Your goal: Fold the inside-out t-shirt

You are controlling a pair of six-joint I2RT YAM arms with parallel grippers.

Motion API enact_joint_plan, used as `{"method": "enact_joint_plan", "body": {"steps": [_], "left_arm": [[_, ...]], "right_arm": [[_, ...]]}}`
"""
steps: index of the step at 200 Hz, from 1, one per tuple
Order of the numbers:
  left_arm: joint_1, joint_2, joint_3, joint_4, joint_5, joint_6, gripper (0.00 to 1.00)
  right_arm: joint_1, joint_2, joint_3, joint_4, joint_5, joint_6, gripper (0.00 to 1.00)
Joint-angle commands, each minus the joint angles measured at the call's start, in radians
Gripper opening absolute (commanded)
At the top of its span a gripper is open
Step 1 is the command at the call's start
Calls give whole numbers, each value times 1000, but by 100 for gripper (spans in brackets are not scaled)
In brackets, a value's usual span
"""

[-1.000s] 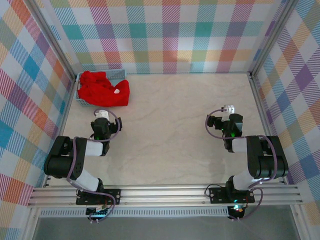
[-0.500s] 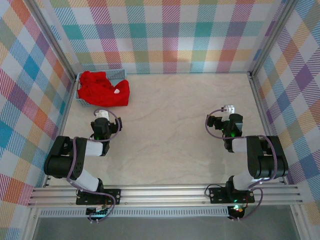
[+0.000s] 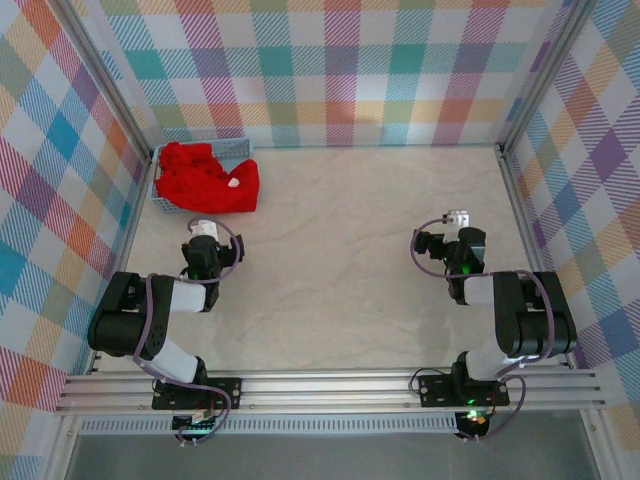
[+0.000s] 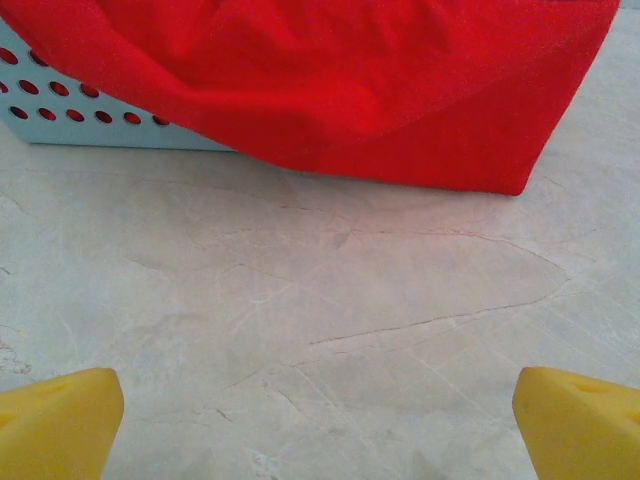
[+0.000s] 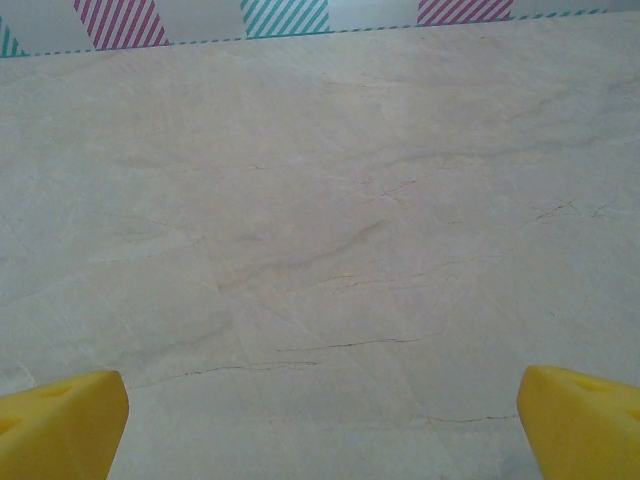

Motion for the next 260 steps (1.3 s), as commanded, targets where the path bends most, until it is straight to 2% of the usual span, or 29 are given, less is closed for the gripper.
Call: {"method": "enact_joint_plan", "body": {"steps": [1,30,40,67,82,113,132,154,176,193,213,228,260], "left_arm": [[8,4,14,35,7,8,100],[9,2,8,43,9,9,100],[6,-8,-3,57,24,17,100],[-38,-123,-67,84,-7,59,100],[-61,-249,-69,-41,-53,47,100],[-82,-559,-64,-297,-56,-14,100],[-85,-707,-6,-490,-52,-125,100],[-85,-778,111,-725,-98,-302,100],[-85,-760,284,-1019,-193,-453,100],[-83,-728,377,-1147,-211,-511,100],[-82,-666,426,-1127,-178,-518,100],[-80,-561,507,-1132,-161,-516,100],[-72,-195,817,-1313,-189,-512,100]], "right_arm": [[0,4,2,29,-4,5,100],[1,2,-2,34,-4,2,100],[0,-1,-5,38,-41,-11,100],[14,-59,-70,110,-89,-50,100],[39,-127,-84,75,-67,-71,100],[65,-323,-51,-160,-60,-58,100],[69,-455,-3,-343,-59,15,100],[70,-588,85,-565,-55,176,100],[70,-663,190,-817,-7,325,100],[65,-701,204,-938,102,506,100],[62,-728,171,-877,25,473,100],[62,-714,194,-894,-4,463,100],[65,-667,265,-976,-75,434,100]]}}
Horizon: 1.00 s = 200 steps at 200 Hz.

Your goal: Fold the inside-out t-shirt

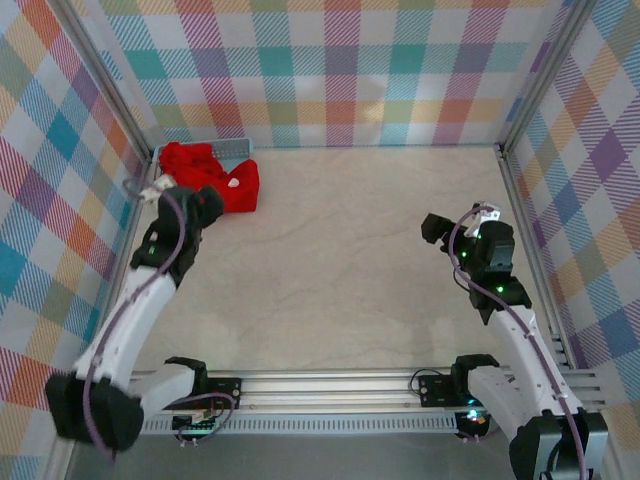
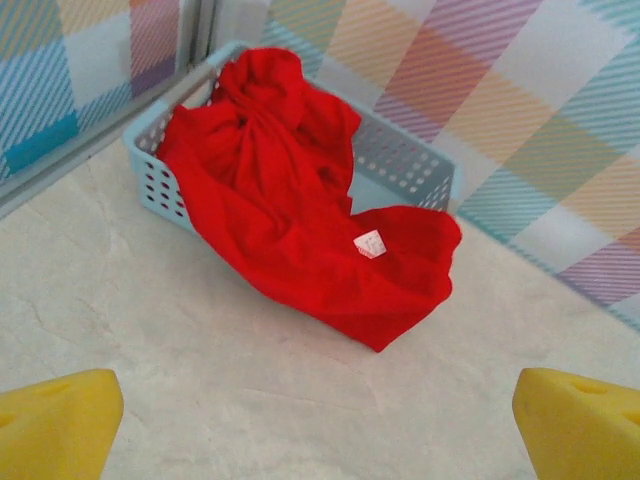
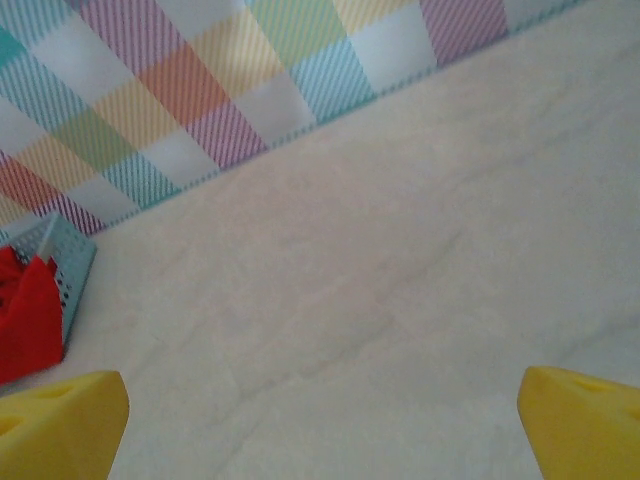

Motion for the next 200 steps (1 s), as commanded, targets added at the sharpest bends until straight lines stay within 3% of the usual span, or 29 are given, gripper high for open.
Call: {"method": "enact_joint_plan", "body": {"steps": [1,18,101,156,200], "left_arm": [[7,225,199,-185,-28,-24,100],[20,392,362,-270,-71,-26,100],[136,992,985,-492,-73,-64,100],[178,1276,1309,-593,-63,-80,100],[223,1420,1443,-601,-15,-96,97]], "right_arm": [[-2,16,63,-90,-67,14,100],[5,6,56,-105,-90,27,100],[20,-19,-17,-142,-138,51,100],[52,31,-20,-134,-141,49,100],[71,75,-16,-142,-126,46,100]]}}
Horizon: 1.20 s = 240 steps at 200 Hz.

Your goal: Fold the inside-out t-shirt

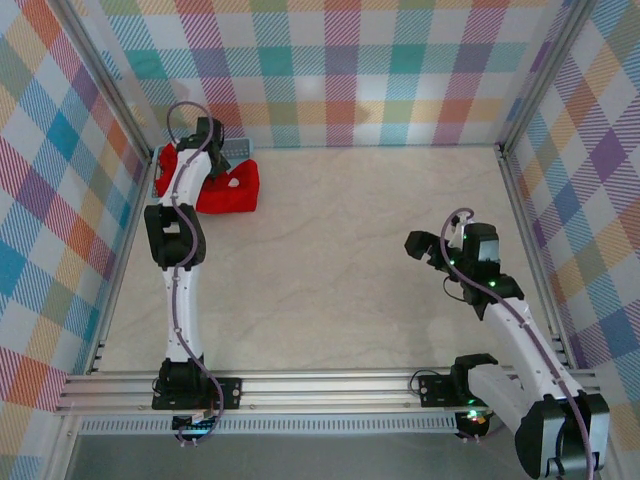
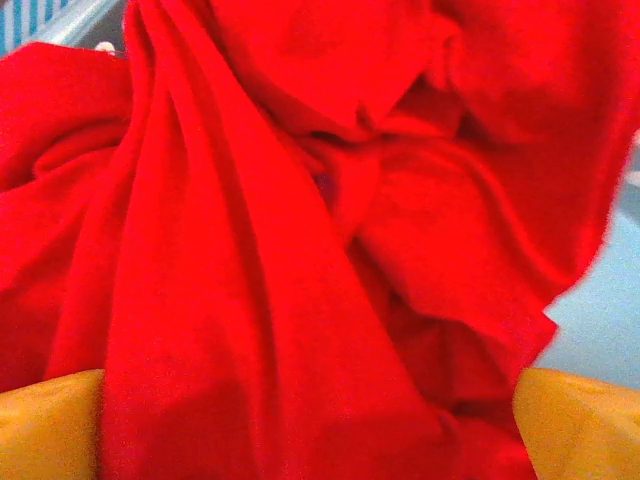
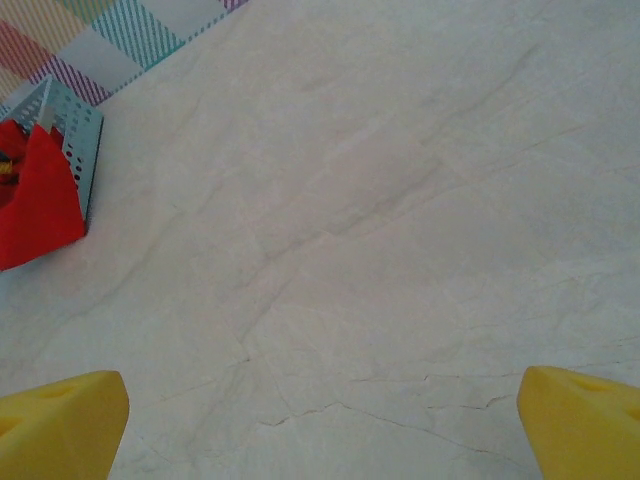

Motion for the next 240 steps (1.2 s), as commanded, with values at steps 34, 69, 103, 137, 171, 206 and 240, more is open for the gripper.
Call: {"method": "enact_joint_plan", "body": {"steps": [34,69,103,137,171,206,240], "left_arm": [[75,125,129,-52,41,-30,83],[119,132,137,-45,48,-31,59],[131,102,155,-52,73,-22,34],[130,16,155,-91,79,-52,15],[129,-89,94,-59,129,-89,2],[129,-178,95,-54,144,-72,0],[130,-273,99,-37,166,-41,0]], "right_arm": [[20,25,15,-24,16,2,100],[28,28,41,-50,27,1,100],[44,29,63,-73,39,5,100],[67,27,79,-85,55,22,100],[90,14,89,-98,64,40,100],[103,-29,99,-134,84,41,100],[104,-78,101,-160,90,48,100]]}}
